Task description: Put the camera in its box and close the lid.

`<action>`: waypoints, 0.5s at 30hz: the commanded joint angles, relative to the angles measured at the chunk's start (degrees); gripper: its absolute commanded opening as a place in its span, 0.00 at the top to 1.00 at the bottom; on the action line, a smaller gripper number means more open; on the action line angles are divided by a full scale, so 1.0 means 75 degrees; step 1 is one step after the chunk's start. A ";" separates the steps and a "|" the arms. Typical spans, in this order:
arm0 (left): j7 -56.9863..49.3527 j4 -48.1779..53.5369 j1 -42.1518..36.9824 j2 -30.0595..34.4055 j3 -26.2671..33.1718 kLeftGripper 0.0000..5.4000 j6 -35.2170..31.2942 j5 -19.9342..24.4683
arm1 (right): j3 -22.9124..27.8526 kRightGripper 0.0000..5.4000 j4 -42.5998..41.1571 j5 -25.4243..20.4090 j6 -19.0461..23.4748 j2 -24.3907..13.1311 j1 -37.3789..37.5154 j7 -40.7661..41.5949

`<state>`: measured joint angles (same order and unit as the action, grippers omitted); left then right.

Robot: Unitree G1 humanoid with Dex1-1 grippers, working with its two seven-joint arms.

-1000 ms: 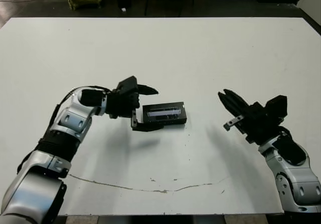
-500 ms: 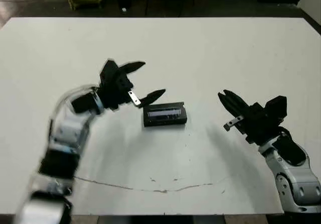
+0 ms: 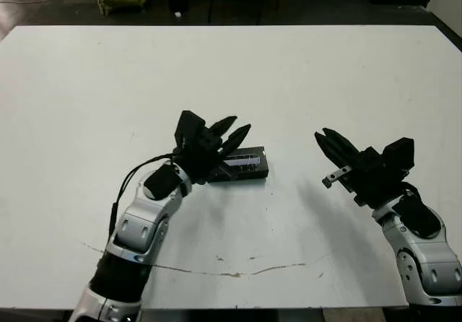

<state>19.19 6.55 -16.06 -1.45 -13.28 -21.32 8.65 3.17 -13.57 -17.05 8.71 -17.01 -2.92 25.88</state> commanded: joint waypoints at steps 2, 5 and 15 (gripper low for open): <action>-0.0476 0.0026 0.0137 -0.0213 -0.0176 1.00 -0.0802 -0.0125 | 0.0001 1.00 -0.0069 0.0059 0.0176 -0.0038 0.0105 -0.0106; -0.0556 -0.0158 0.0078 -0.0204 -0.0345 1.00 -0.0844 -0.0253 | 0.0021 1.00 -0.0094 -0.0033 0.0270 -0.0035 0.0115 -0.0100; -0.0581 -0.0722 -0.0006 0.0041 -0.0728 1.00 -0.1672 -0.0702 | 0.0026 1.00 -0.0129 -0.0071 0.0257 -0.0071 0.0105 -0.0072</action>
<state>15.30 3.17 -17.20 -2.43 -18.19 -30.62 4.52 3.20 -14.78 -17.85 9.75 -17.07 -2.89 25.36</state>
